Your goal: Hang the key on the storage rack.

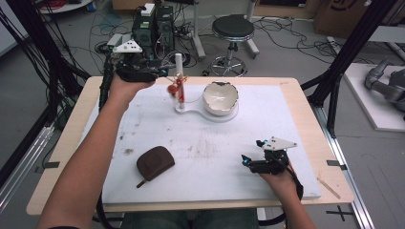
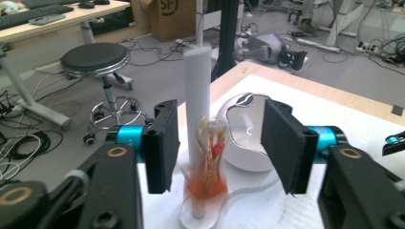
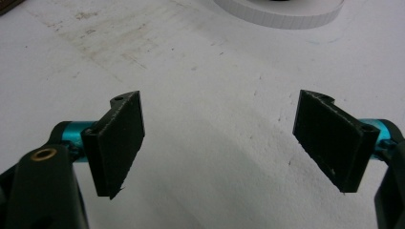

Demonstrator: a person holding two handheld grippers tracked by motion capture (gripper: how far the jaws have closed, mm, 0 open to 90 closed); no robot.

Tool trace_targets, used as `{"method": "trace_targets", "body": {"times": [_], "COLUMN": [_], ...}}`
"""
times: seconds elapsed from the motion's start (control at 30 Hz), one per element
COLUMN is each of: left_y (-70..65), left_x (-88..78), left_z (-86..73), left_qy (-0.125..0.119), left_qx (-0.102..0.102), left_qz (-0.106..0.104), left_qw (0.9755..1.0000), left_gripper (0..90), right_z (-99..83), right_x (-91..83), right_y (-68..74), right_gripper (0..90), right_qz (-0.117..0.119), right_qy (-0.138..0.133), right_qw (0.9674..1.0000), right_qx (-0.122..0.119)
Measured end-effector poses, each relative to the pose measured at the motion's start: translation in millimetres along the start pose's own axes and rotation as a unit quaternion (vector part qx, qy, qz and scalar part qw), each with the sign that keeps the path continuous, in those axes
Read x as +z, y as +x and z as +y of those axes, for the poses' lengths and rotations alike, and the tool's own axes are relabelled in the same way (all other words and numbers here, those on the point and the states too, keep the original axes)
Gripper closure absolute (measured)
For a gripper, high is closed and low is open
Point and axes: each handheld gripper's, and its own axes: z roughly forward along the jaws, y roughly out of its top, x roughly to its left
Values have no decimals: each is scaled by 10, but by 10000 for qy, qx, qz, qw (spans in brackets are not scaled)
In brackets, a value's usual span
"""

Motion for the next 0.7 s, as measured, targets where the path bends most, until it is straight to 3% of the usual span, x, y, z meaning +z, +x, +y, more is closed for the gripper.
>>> {"method": "trace_targets", "body": {"times": [0.13,0.4,0.7], "left_y": [-34,-131,-301], "left_x": [-66,-188,-381], "left_z": [-104,-546,-910], "left_qy": [-27,217,315], "left_qx": [-133,-320,-315], "left_qz": [7,-101,-247], "left_qw": [9999,9992,9987], "left_gripper": [388,303,249], "right_z": [9,52,118], "right_x": [5,24,70], "right_y": [11,15,9], "right_gripper": [179,179,179], "right_qz": [-3,-35,-32], "right_qy": [-8,-70,-113], "right_qw": [10000,10000,9999], "right_qx": [-22,-36,-48]}}
